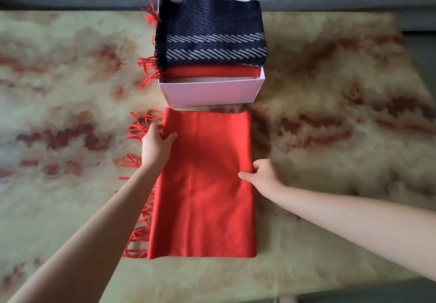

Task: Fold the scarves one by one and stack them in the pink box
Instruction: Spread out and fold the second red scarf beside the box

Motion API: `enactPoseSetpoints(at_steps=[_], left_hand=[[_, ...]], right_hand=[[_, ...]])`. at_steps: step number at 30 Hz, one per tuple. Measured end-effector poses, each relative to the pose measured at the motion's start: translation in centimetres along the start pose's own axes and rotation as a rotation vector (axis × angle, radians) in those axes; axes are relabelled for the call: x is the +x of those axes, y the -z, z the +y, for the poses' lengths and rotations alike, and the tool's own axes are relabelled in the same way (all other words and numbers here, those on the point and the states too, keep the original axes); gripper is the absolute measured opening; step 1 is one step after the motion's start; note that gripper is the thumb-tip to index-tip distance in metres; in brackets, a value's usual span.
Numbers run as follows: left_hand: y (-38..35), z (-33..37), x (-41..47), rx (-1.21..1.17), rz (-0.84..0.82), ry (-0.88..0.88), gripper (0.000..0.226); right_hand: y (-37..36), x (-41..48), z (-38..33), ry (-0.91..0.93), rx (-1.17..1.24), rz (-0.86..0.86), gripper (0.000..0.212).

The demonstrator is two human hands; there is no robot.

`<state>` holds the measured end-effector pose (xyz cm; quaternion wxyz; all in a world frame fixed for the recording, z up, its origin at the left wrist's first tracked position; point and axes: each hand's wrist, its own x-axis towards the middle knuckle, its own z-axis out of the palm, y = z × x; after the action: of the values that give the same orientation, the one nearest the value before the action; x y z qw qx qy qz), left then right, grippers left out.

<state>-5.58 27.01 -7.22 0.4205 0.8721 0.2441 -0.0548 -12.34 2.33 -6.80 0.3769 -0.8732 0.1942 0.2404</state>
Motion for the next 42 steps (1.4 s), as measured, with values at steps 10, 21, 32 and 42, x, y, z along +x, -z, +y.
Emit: enactPoseSetpoints(at_steps=[10,21,32,42], left_hand=[[1.8,-2.2,-5.0,0.154,-0.056,-0.073,0.06],[4.9,-8.2,-12.3,0.321,-0.144,0.027,0.051],[6.2,-8.9,-13.2,0.532,-0.403,0.291,0.059],[7.0,-8.5,-14.1,0.269,-0.469,0.289,0.047]], right_hand=[[-0.5,-5.4,4.1,-0.106,-0.047,-0.145,0.034],[-2.8,-10.8,8.2,-0.289,0.339,-0.276,0.038],[-2.4,-11.5,7.0,-0.346,0.393,-0.328,0.024],[-1.2,-12.8,6.0,-0.331,0.477,-0.365,0.008]])
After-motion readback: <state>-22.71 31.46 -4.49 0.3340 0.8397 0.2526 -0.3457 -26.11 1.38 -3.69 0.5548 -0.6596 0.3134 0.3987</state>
